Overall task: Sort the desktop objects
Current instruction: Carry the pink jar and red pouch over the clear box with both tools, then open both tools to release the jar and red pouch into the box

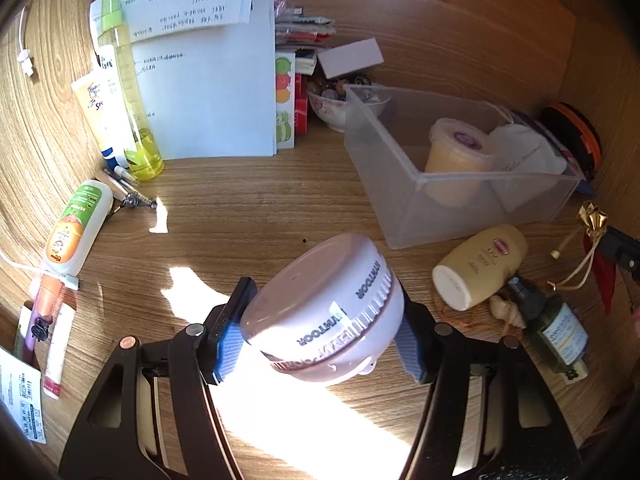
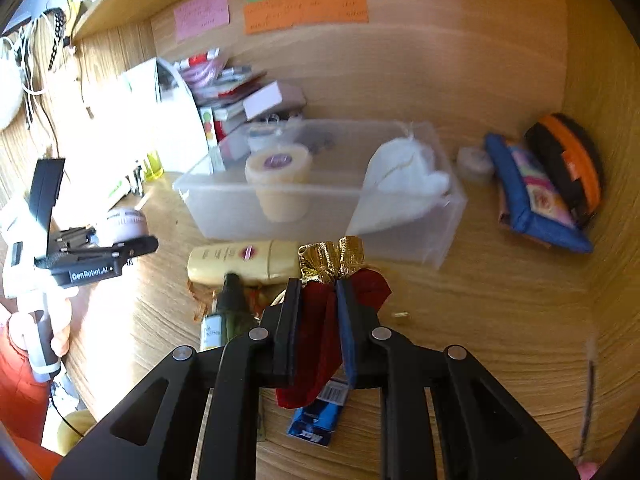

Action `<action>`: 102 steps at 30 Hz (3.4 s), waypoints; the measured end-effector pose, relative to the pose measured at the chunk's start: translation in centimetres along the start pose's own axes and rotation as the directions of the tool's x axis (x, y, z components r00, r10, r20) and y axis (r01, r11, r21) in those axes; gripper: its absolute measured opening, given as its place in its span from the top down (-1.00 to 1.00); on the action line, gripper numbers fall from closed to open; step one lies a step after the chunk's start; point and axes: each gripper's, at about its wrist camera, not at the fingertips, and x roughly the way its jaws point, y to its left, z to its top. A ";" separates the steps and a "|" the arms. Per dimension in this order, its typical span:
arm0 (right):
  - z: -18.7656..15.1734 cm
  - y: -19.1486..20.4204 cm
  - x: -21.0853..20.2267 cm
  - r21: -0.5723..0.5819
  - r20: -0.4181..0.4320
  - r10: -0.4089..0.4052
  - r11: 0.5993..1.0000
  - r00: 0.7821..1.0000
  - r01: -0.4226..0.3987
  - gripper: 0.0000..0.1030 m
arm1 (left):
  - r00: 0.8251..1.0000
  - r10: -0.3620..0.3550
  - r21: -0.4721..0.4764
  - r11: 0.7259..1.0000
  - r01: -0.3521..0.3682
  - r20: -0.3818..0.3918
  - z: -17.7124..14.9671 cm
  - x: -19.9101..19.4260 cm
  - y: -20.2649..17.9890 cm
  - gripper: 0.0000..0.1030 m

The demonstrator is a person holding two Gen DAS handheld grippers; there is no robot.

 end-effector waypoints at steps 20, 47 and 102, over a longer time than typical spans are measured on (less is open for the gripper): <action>3.7 -0.1 -2.8 -0.041 0.114 -0.030 0.999 0.993 0.035 0.70 | 0.987 0.006 0.097 0.995 -0.022 0.161 4.2 -5.2 -3.3 -0.23; 12.9 -1.1 6.0 -0.066 0.089 0.009 0.998 0.996 -0.003 0.70 | 0.993 -0.092 0.109 0.991 0.083 0.080 15.2 3.9 -6.4 -0.23; 11.3 -2.5 11.8 -0.024 0.022 -0.071 0.997 0.997 0.071 -0.43 | 0.993 0.006 0.201 0.979 -0.030 0.120 13.3 3.2 -7.1 -0.68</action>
